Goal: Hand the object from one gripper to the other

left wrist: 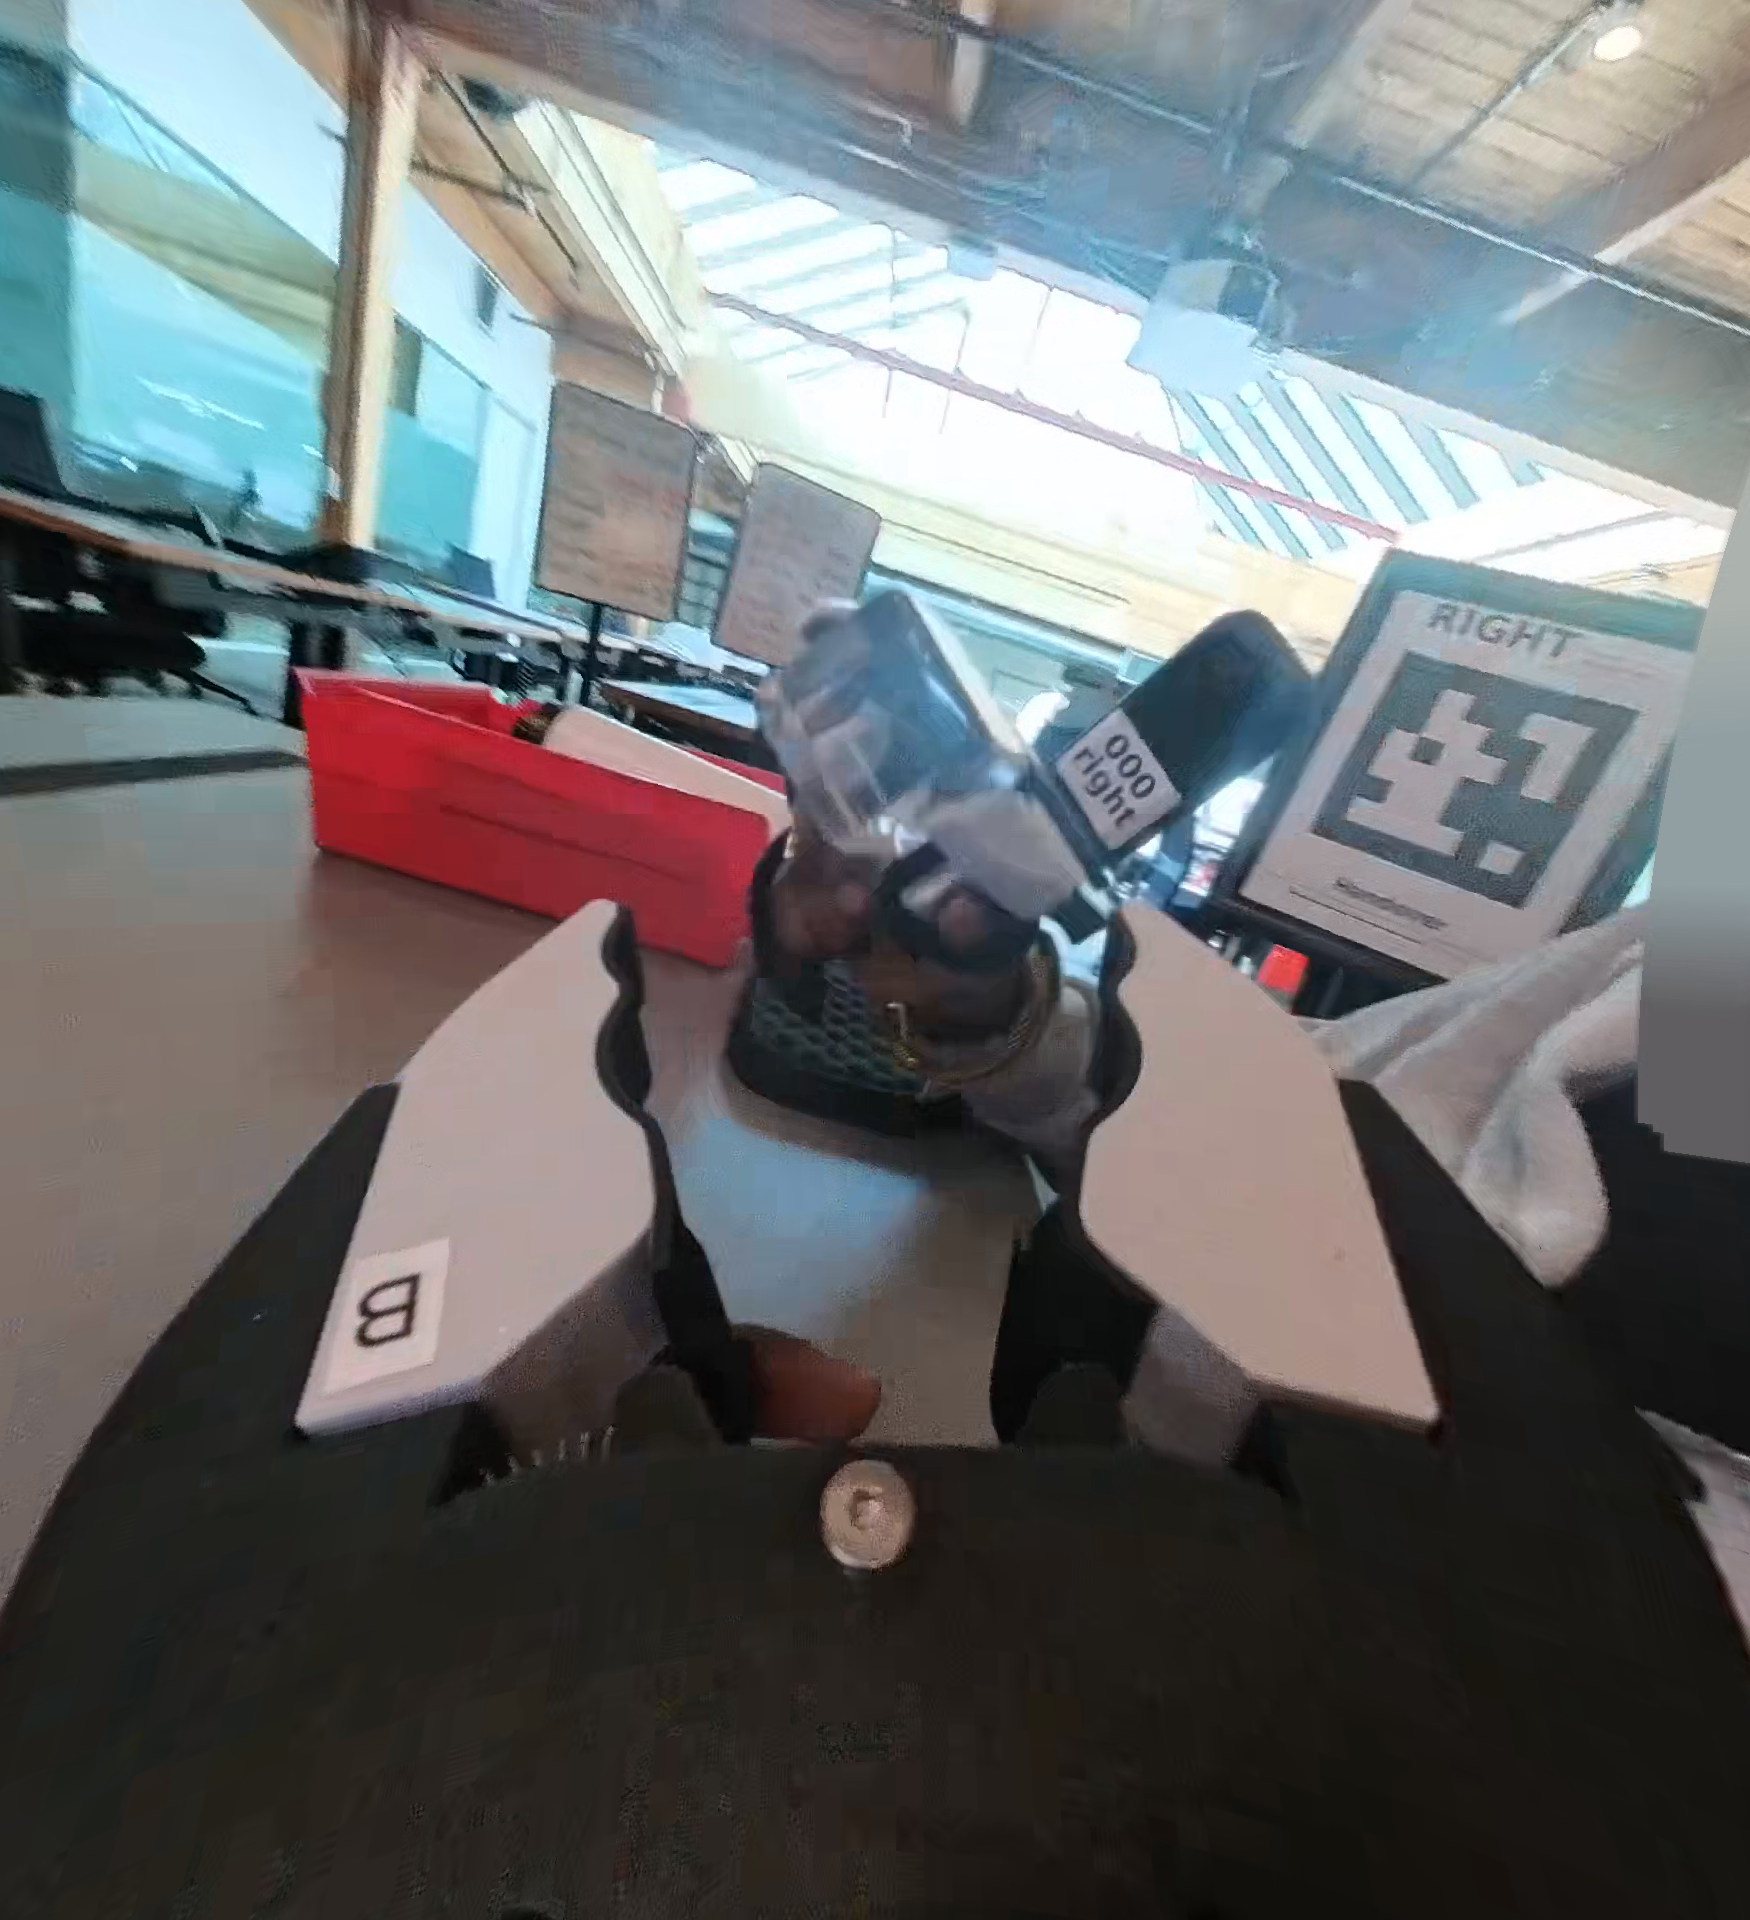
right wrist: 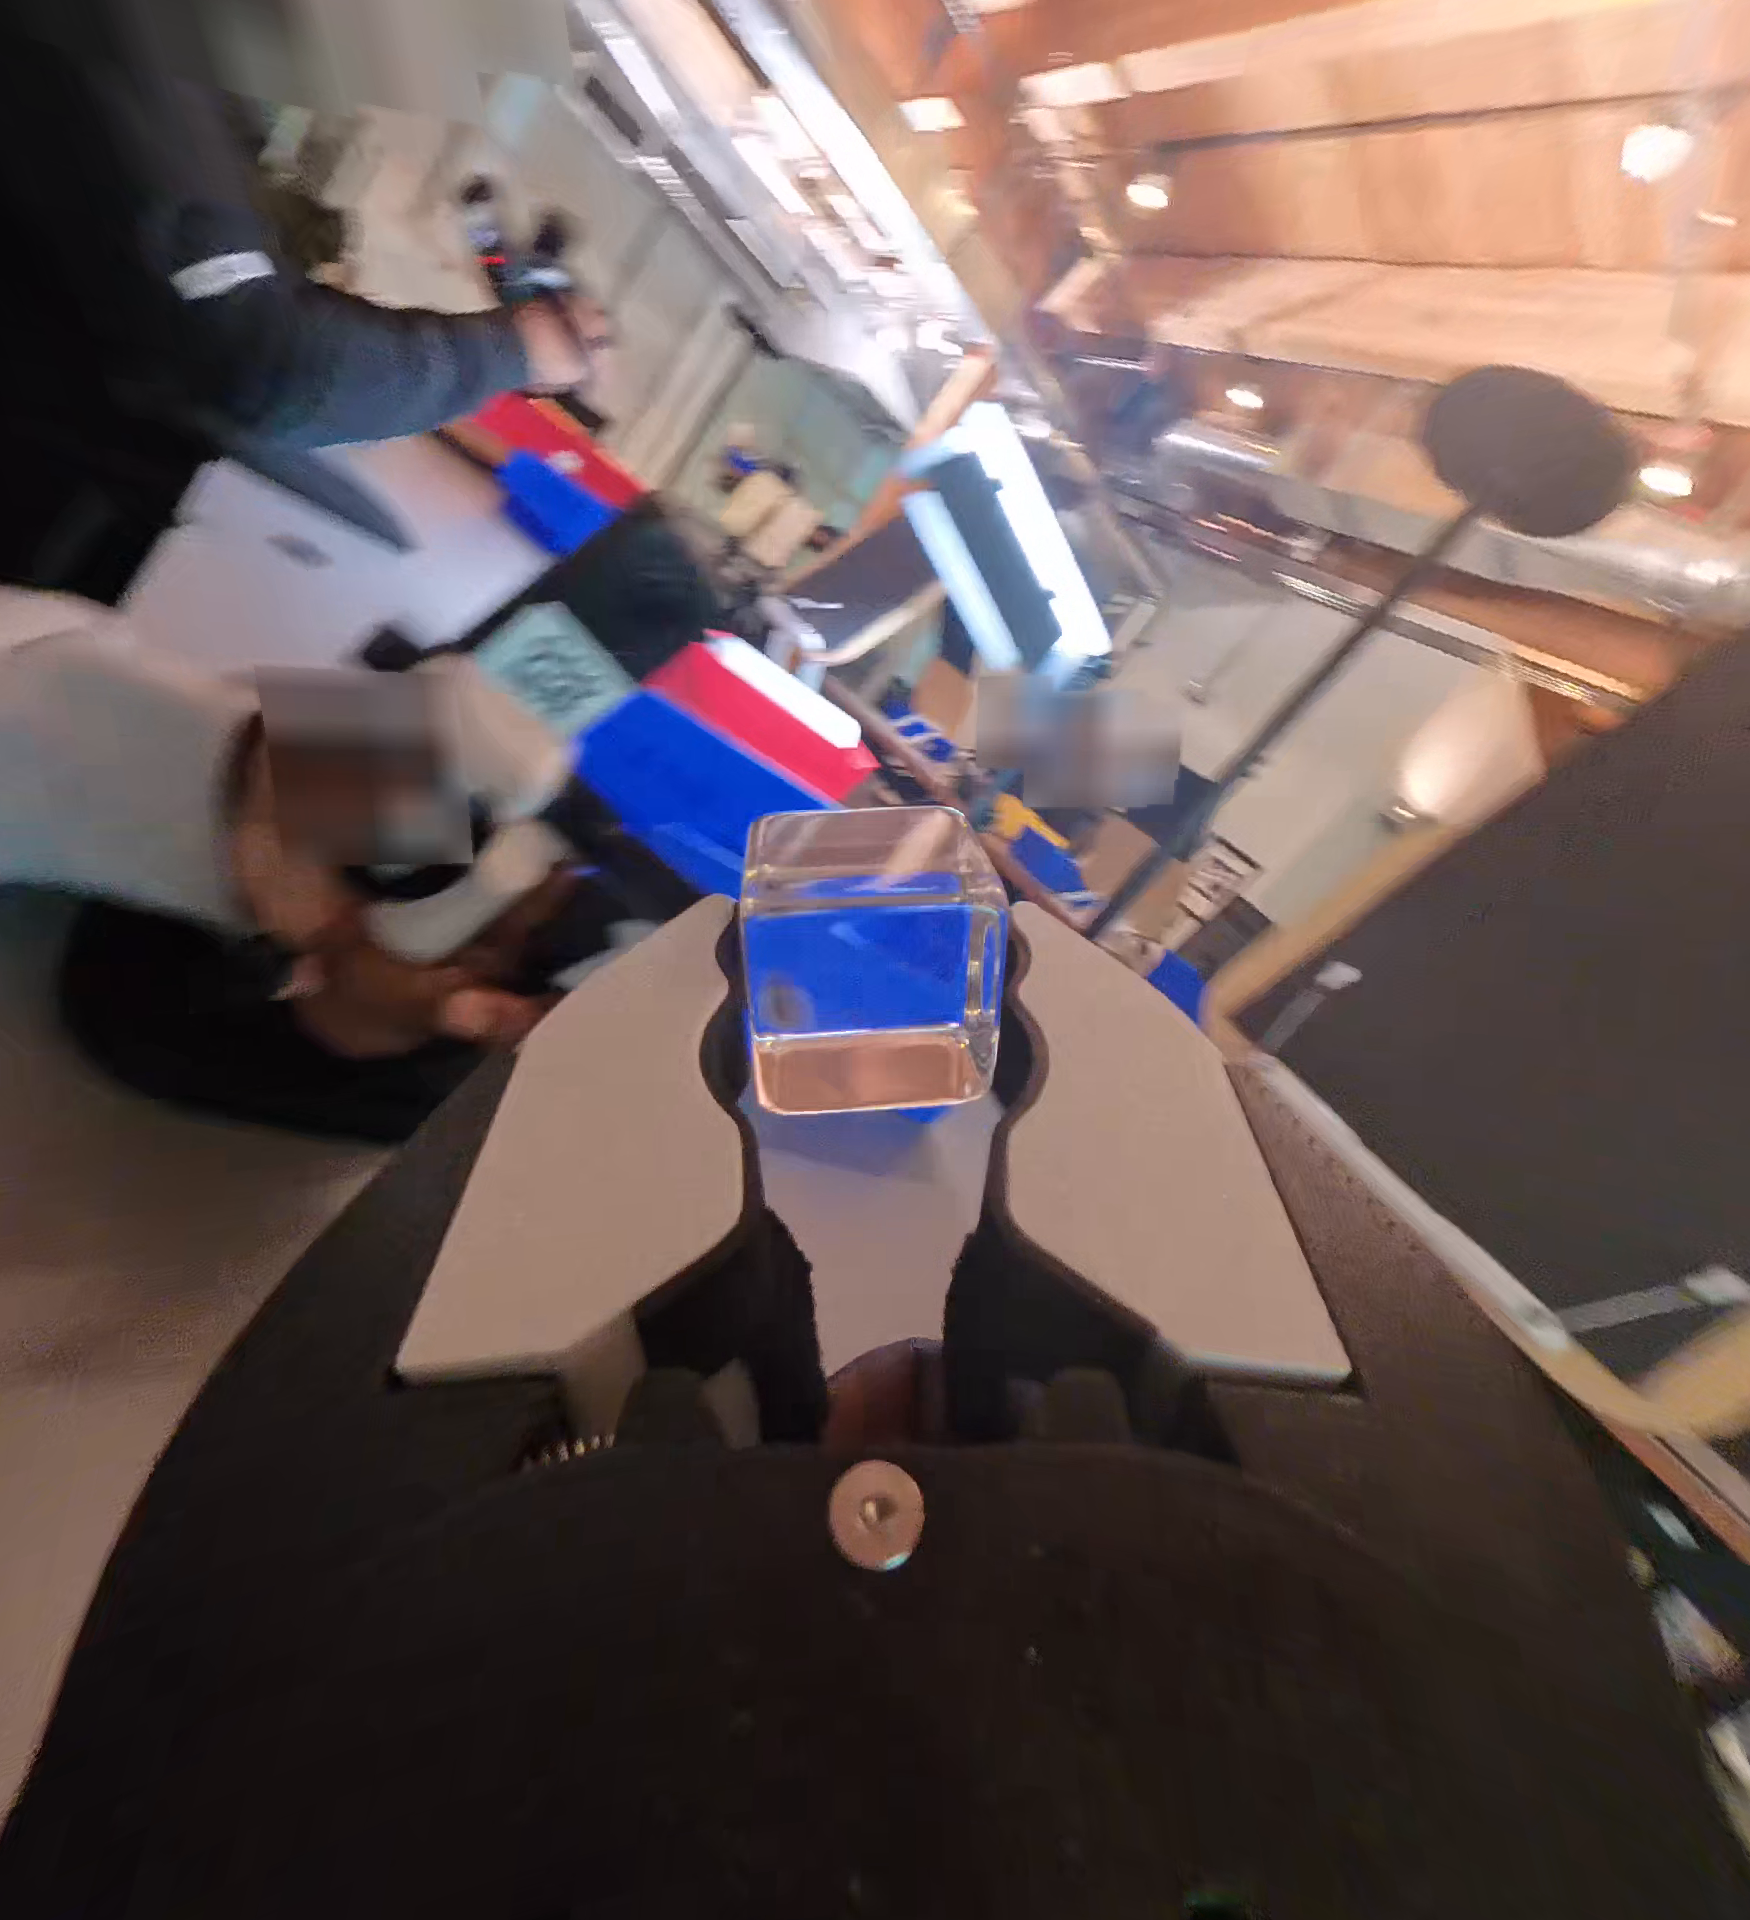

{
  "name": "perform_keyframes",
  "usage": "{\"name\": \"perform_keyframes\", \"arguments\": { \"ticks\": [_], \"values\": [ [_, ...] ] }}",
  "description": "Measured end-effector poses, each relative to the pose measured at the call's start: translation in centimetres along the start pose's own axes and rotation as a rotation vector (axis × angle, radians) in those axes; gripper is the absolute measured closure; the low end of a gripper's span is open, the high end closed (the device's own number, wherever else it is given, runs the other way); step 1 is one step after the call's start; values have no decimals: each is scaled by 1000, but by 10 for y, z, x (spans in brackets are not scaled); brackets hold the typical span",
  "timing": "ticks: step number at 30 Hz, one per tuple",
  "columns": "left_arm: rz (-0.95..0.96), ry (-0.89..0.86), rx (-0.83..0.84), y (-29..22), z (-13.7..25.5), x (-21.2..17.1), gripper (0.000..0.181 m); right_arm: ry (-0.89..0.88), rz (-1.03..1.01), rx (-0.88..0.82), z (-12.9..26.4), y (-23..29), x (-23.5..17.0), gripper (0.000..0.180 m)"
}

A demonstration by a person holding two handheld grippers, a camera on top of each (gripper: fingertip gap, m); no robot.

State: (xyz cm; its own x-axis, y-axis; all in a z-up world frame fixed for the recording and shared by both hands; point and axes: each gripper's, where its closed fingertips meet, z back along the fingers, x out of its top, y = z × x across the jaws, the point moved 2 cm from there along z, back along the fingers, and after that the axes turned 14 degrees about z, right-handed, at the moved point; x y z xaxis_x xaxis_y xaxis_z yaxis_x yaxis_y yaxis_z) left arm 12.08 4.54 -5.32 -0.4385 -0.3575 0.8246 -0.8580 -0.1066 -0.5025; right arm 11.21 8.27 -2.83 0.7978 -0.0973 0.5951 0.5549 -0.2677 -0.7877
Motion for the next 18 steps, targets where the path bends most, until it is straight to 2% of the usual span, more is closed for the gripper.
{"name": "perform_keyframes", "arguments": {
  "ticks": [1,4,7,11,15,18],
  "values": [
    [-35,-26,28,3,1,3,97,26,-23,-69,4,-24,-2,135],
    [-62,-14,72,9,1,2,96,164,-82,-257,26,-110,-7,135],
    [-61,46,94,12,-2,-8,96,390,-168,-298,57,-188,-20,135],
    [-86,85,118,13,-4,-14,95,771,-259,-394,127,-260,-75,135],
    [-68,79,126,16,-3,-13,96,1076,-523,-545,203,-263,-167,134],
    [-27,71,124,18,-3,-12,96,1107,-692,-507,218,-231,-228,135]
  ]
}}
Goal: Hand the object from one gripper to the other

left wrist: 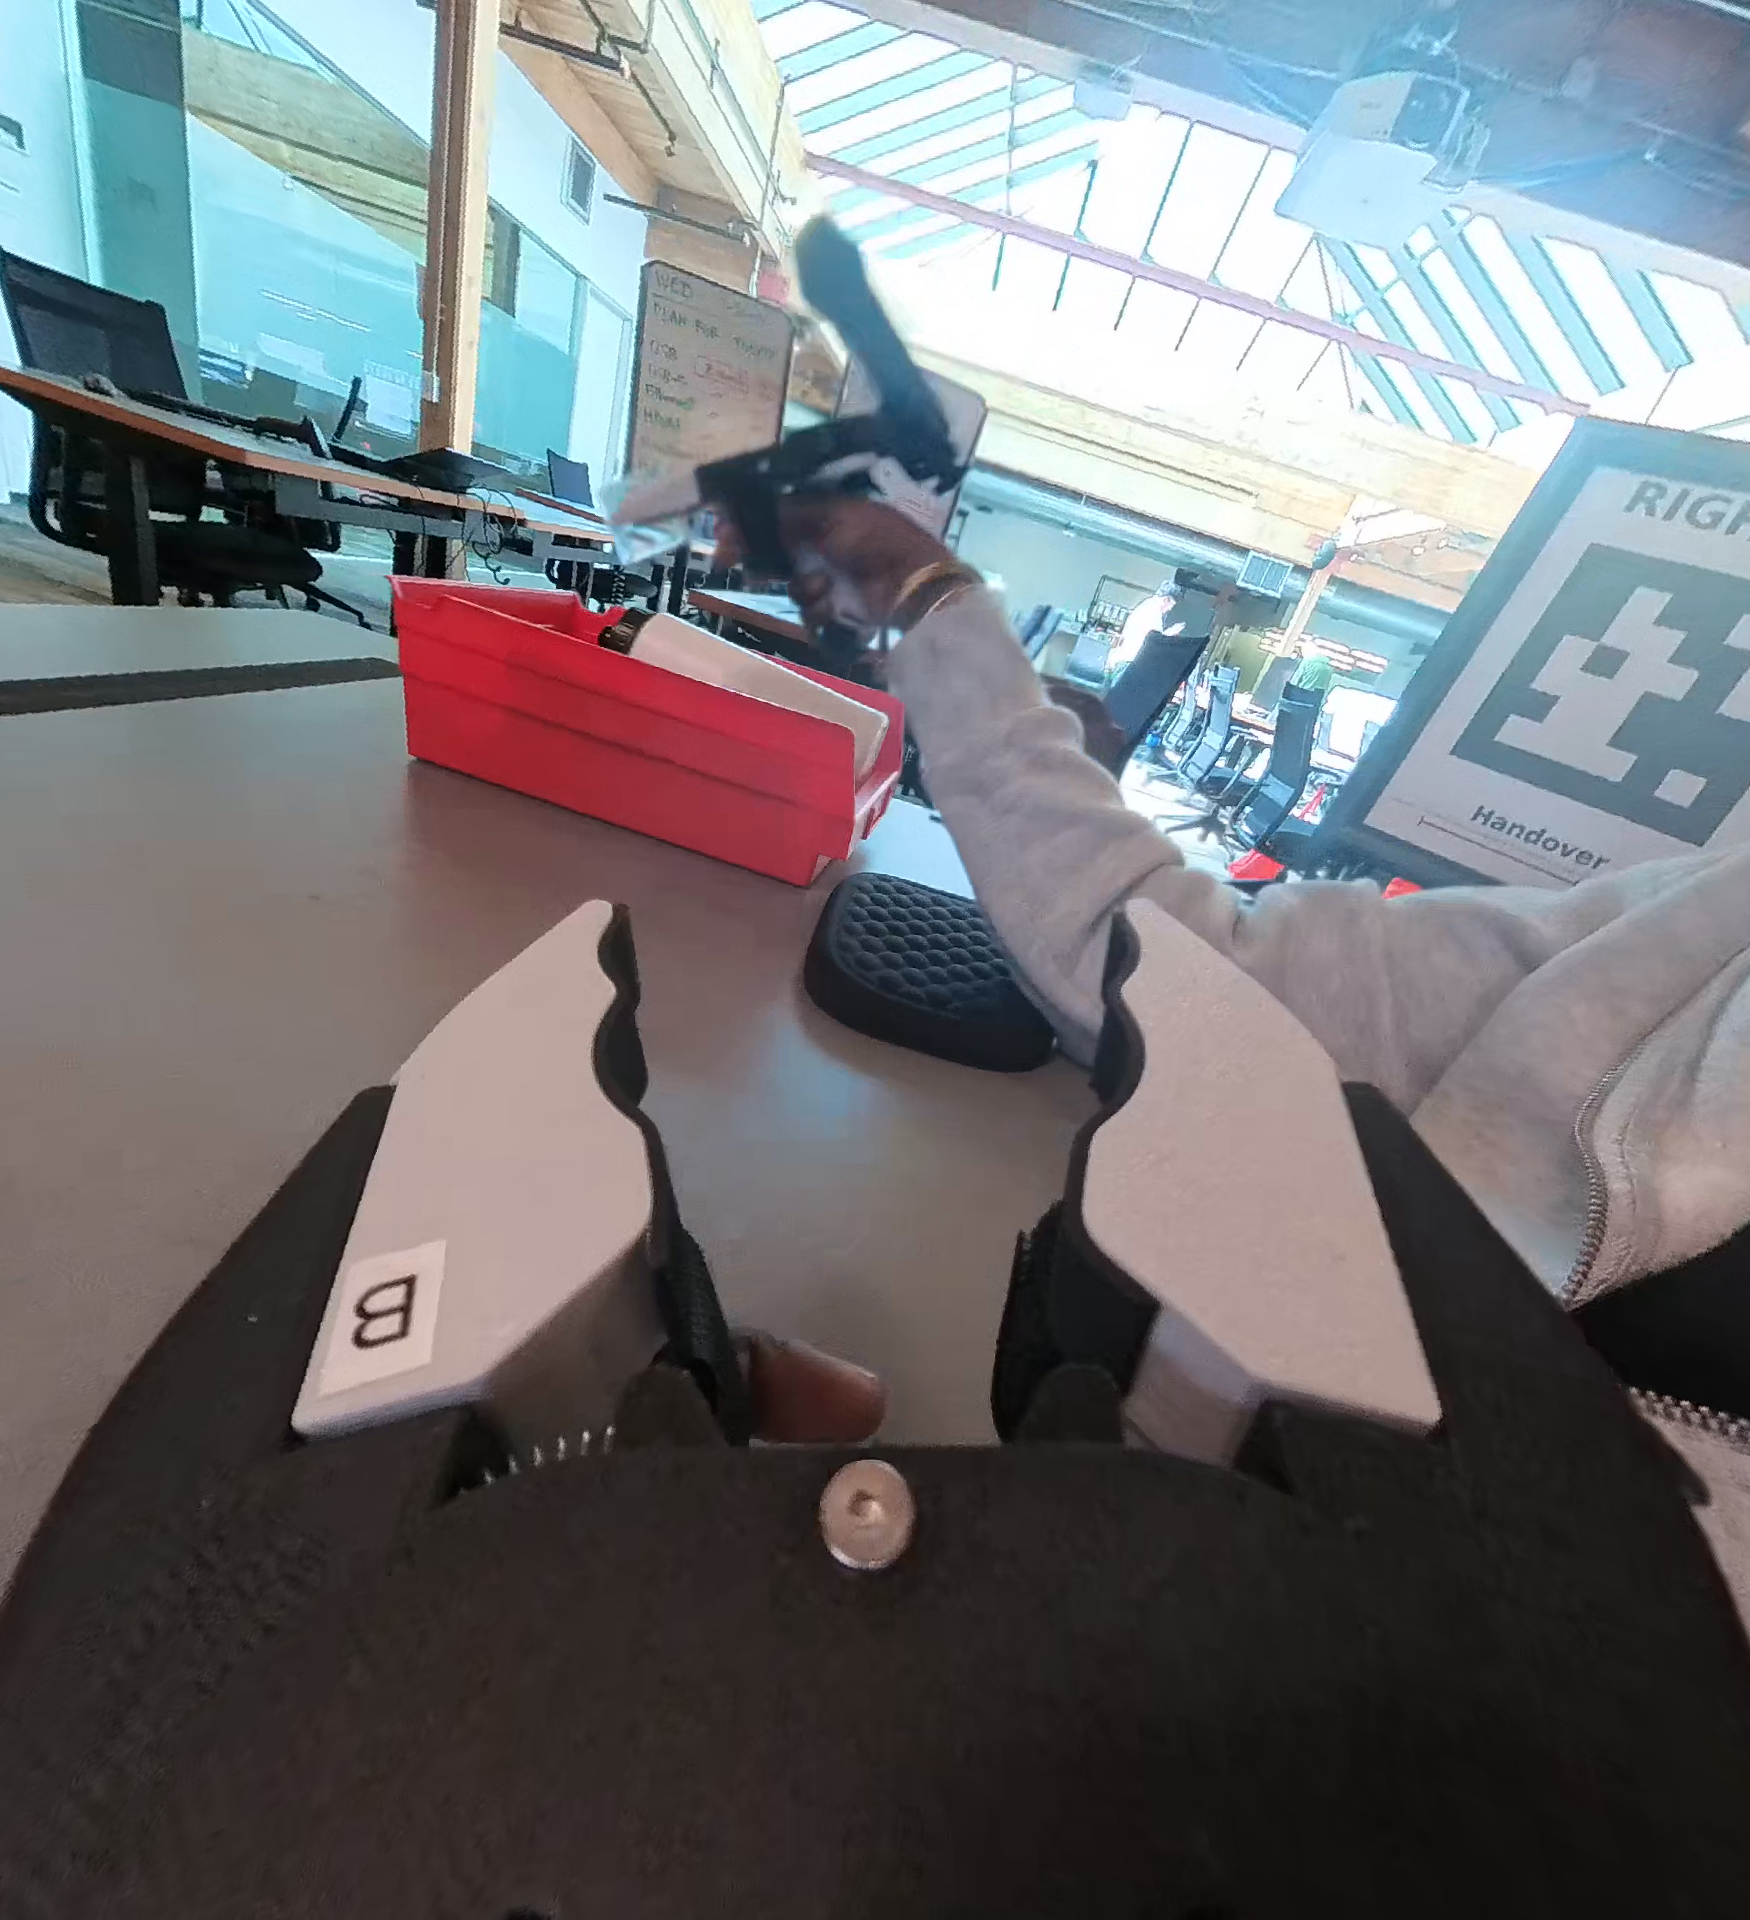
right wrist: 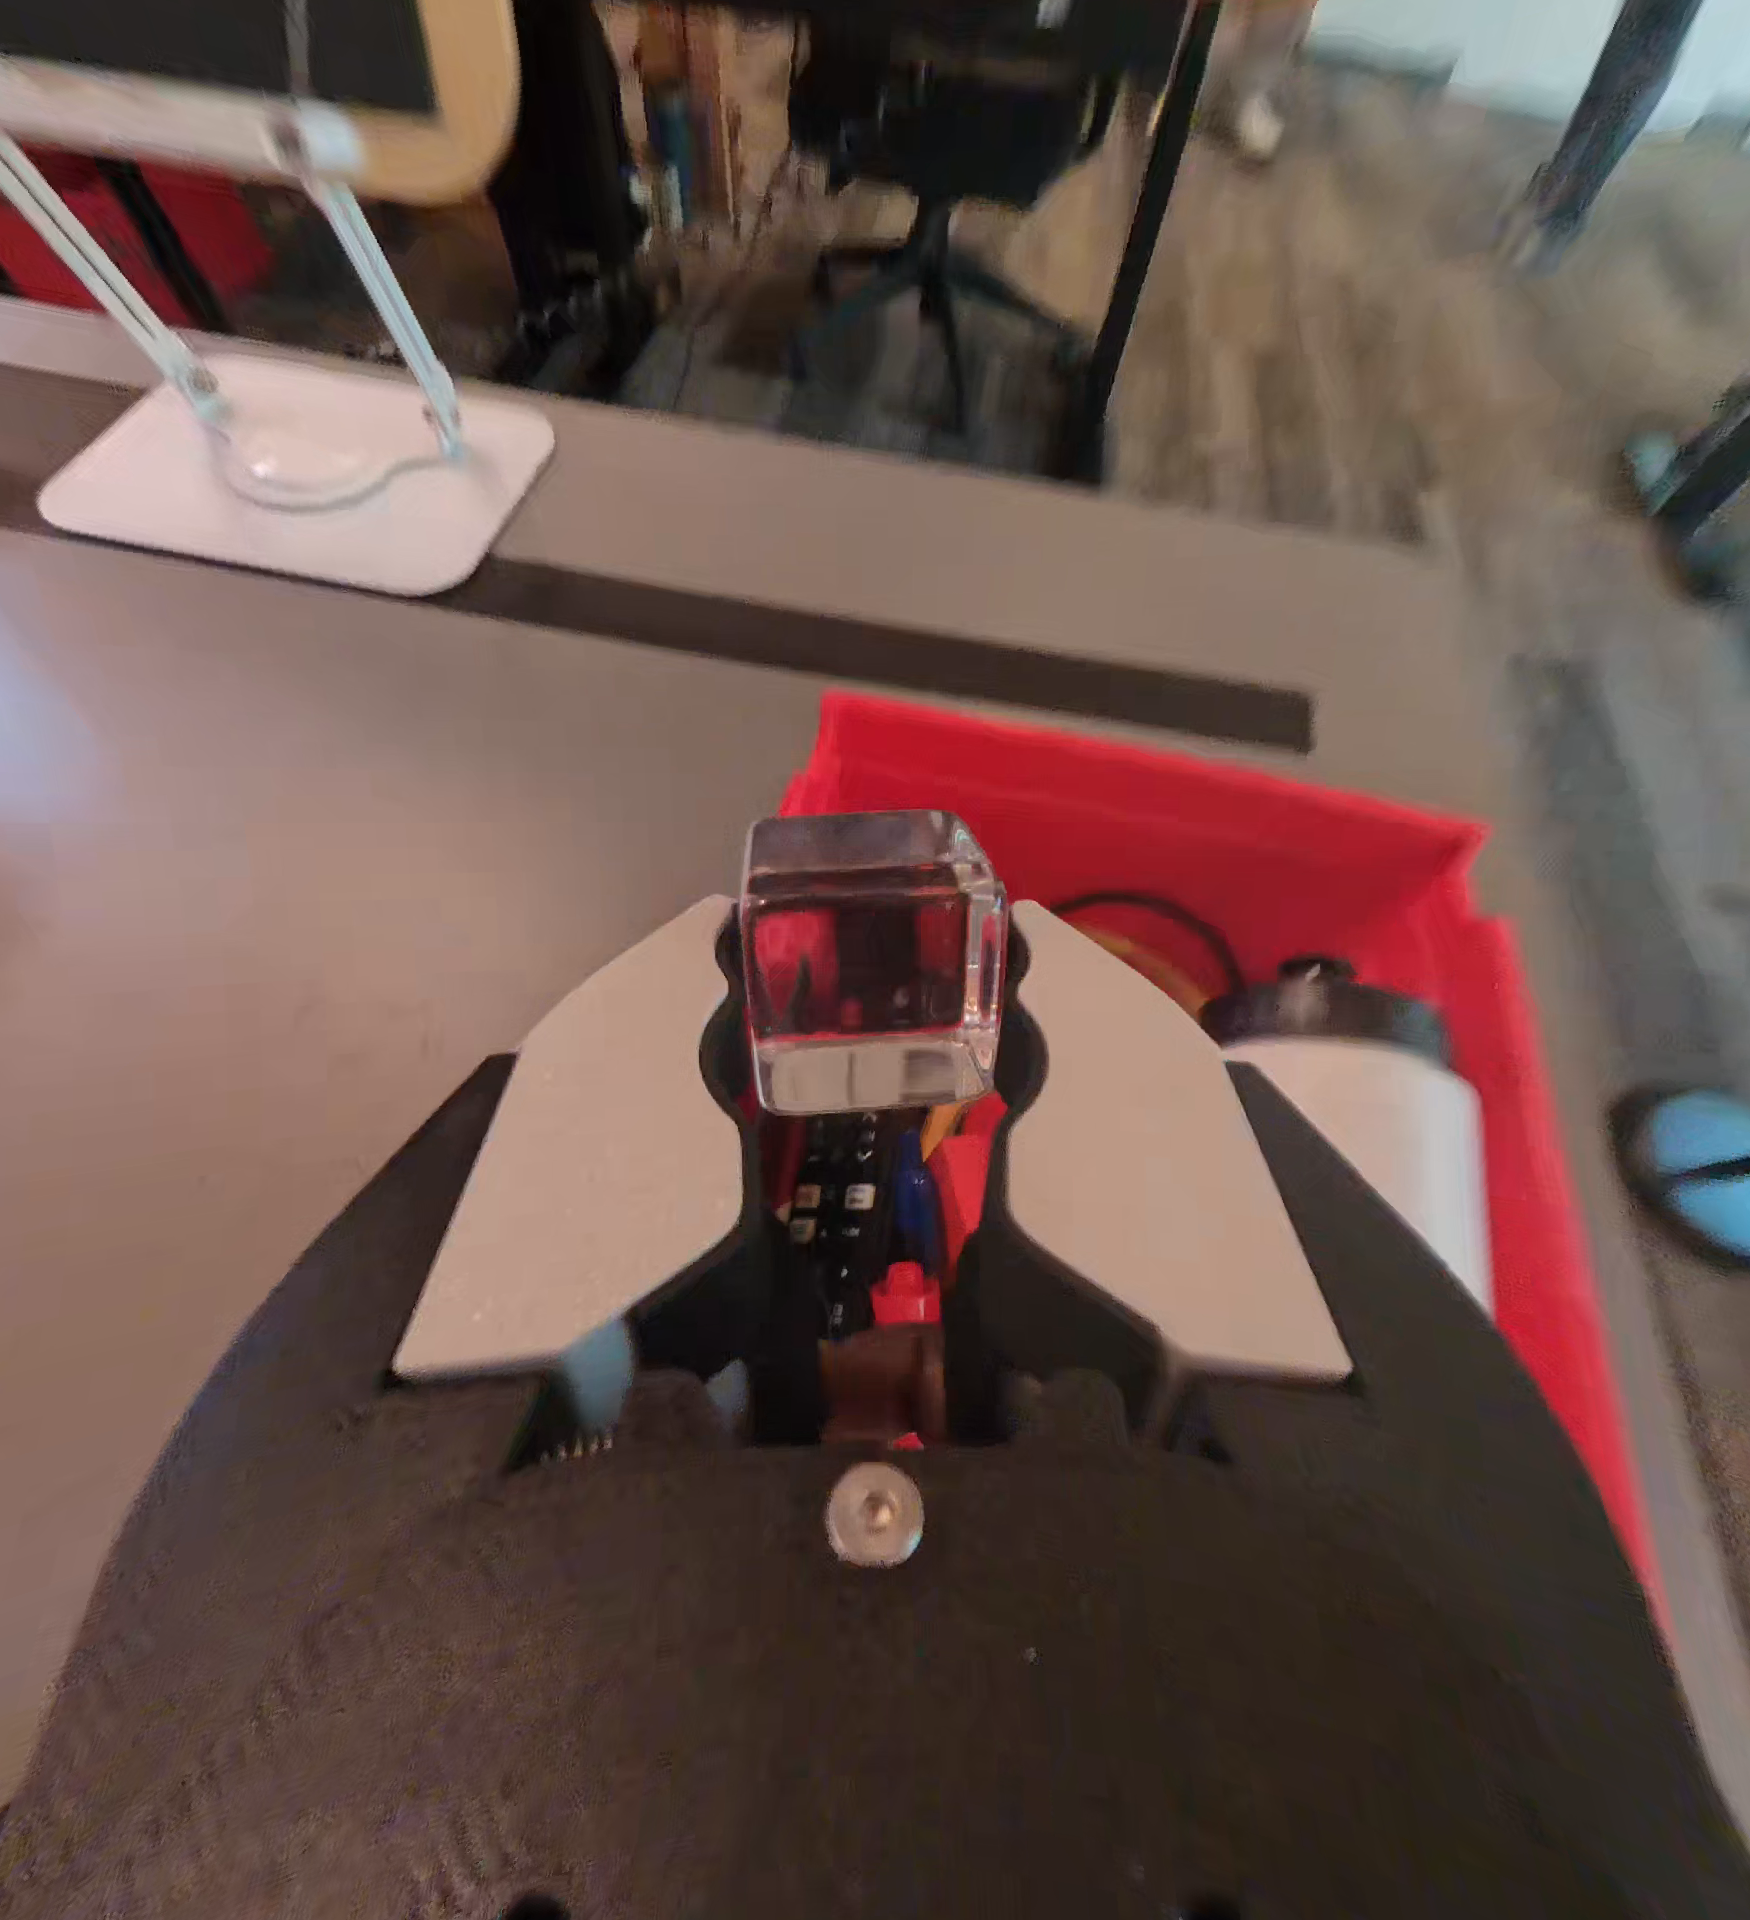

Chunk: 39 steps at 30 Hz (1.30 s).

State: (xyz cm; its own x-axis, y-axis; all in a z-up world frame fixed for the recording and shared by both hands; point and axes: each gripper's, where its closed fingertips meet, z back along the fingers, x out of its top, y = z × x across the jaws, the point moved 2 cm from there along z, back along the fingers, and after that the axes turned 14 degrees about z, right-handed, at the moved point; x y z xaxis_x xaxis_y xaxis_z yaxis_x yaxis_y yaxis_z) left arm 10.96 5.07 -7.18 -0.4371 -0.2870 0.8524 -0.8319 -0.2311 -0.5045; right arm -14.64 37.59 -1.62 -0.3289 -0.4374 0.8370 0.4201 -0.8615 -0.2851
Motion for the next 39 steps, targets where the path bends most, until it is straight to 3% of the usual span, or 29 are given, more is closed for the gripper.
{"name": "perform_keyframes", "arguments": {
  "ticks": [9,13,16,21,24,29,31,34,37,39],
  "values": [
    [-64,39,3,-4,-1,-5,96,202,-29,-5,-57,-3,-51,134],
    [-80,41,3,-5,-1,-6,96,343,-4,-10,-67,-2,-76,134],
    [-87,47,5,-6,-2,-7,96,329,-36,-1,-68,-2,-77,134],
    [-96,57,7,-6,-2,-8,96,159,-118,-66,-50,-17,-50,119],
    [-100,59,6,-6,-2,-8,96,-19,-166,-130,-29,-31,-23,95],
    [-142,55,-9,-11,-2,-8,95,-457,-267,-228,28,-52,30,55],
    [-187,35,5,-13,0,-4,89,-622,-286,-254,56,-56,47,49],
    [-260,-71,40,-21,16,14,82,-737,-299,-150,86,-45,66,41],
    [-270,-265,40,-38,52,52,83,-788,-273,-109,108,-36,75,39],
    [-278,-366,79,-41,84,81,92,-832,-255,-107,120,-34,81,43]
  ]
}}
